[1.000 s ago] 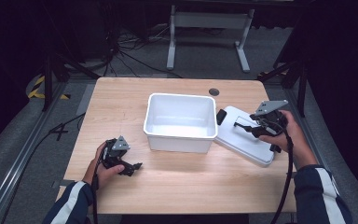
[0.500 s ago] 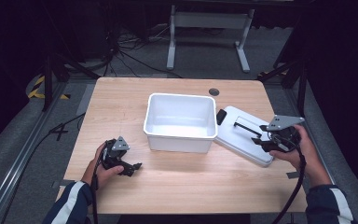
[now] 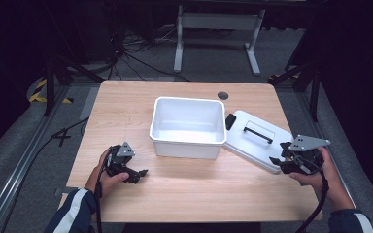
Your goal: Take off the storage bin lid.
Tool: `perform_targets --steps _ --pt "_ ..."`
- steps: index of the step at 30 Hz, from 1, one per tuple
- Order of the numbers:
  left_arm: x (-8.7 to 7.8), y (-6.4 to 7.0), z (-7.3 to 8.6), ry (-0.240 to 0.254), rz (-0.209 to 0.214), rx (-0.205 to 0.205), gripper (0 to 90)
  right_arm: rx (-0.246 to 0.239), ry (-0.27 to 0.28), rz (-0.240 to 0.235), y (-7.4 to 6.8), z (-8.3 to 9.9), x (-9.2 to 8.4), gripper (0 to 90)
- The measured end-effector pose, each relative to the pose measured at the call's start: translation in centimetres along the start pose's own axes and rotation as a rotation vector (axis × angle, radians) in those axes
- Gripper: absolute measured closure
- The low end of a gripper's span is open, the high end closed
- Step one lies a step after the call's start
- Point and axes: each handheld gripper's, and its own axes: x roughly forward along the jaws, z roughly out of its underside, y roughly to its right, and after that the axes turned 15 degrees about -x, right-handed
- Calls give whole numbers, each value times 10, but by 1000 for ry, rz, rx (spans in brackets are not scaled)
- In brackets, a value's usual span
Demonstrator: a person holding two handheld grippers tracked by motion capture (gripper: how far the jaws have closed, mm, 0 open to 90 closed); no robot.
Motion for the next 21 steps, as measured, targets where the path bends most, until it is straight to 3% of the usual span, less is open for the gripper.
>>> perform_targets --steps 8,21 --pt "0 0 0 -1 0 -2 4 18 4 -6 -15 27 3 342" --pt "0 0 0 -1 1 -2 4 102 0 -26 -33 69 16 332"
